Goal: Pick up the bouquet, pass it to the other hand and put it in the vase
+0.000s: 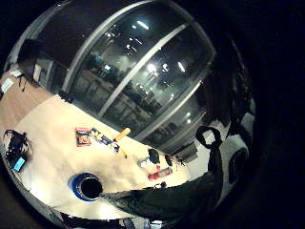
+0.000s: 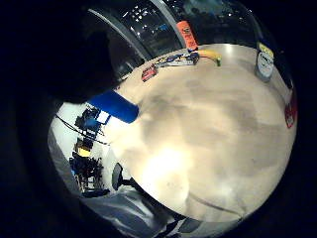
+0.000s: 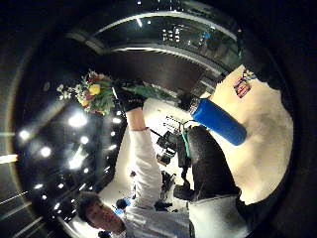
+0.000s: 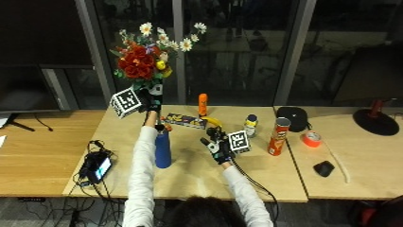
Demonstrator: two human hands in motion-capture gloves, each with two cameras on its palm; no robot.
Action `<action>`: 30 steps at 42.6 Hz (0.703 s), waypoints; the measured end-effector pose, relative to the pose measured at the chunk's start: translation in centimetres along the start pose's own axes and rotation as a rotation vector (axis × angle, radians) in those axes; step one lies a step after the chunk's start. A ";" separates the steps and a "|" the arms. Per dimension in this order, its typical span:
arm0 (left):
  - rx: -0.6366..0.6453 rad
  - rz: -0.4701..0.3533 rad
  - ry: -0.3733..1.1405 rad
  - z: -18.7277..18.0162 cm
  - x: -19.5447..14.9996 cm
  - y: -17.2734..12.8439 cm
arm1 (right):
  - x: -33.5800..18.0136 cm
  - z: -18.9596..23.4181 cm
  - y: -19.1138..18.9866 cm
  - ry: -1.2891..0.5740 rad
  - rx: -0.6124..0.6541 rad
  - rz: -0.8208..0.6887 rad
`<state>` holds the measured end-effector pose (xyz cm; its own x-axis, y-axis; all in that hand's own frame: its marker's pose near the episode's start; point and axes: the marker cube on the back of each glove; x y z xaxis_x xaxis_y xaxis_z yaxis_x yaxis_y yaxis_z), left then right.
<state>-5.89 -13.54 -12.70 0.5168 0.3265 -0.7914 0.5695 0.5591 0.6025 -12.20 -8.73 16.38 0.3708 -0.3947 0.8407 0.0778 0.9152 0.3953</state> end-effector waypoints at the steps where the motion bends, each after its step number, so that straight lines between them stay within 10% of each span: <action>1: 0.005 -0.008 -0.005 -0.1 -0.3 0.0 | 0.0 0.0 0.0 0.003 0.002 0.006; 17: 0.000 -0.113 -0.092 -0.9 -7.7 2.8 | -0.4 0.9 -0.6 -0.115 0.005 -0.283; 26: -0.594 -0.391 -0.077 -3.6 -17.9 12.7 | 3.2 1.1 0.4 0.124 -0.045 -0.014; 30: -0.666 -0.427 -0.054 -5.4 -21.8 16.6 | 2.5 0.5 1.0 0.279 0.005 -0.002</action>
<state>-11.20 -7.30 14.01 0.3800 -0.0465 -0.9238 0.2318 0.9717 0.0464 -11.66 -8.84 19.08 0.6115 -0.3583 0.7054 0.0749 0.9138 0.3992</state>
